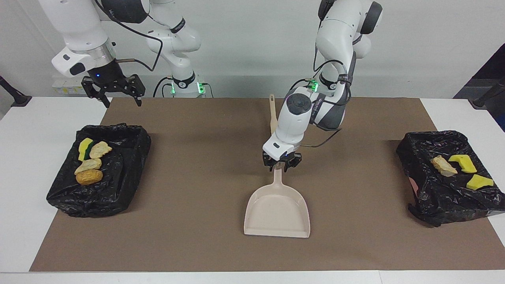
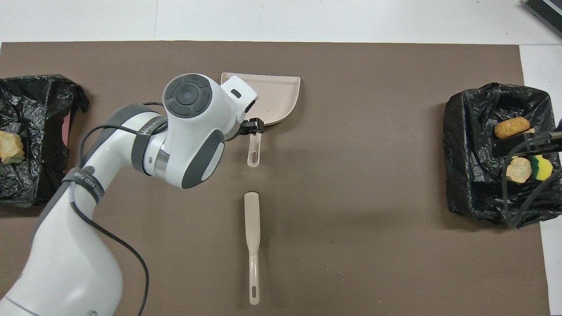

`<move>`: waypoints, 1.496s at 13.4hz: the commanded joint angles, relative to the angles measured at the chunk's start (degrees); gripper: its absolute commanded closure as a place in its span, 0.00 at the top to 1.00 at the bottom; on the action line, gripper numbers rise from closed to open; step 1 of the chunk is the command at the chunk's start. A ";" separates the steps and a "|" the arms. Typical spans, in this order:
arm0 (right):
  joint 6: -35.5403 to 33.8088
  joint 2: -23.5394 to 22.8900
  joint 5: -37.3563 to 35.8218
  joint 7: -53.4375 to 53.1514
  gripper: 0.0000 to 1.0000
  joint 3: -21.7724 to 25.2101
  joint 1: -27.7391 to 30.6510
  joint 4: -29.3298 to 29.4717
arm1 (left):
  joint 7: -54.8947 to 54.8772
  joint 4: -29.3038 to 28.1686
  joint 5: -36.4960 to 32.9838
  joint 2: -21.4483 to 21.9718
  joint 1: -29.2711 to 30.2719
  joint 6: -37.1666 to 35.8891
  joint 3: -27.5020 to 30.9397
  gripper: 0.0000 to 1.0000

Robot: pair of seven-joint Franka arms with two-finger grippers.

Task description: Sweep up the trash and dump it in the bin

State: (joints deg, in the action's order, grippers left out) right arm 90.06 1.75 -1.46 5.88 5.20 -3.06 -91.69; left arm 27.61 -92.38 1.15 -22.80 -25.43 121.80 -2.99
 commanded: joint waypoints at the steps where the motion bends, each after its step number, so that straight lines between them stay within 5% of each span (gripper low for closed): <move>1: -0.94 0.45 0.14 -0.95 1.00 -0.63 0.60 0.11 | -0.71 -0.96 0.78 4.42 3.27 -5.41 0.36 1.00; 9: -0.94 0.45 0.14 -0.95 1.00 -0.63 0.60 0.11 | -13.87 -4.57 0.26 16.90 16.27 -24.66 0.36 1.00; 20: -0.94 0.45 0.23 -0.95 1.00 -0.63 0.60 0.11 | -25.06 -0.18 -2.64 23.76 25.52 -32.49 1.41 1.00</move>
State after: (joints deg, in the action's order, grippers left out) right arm 90.06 1.75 -1.46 5.88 5.20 -3.06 -91.69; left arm 3.44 -93.77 -0.60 -1.42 -0.30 91.91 -1.52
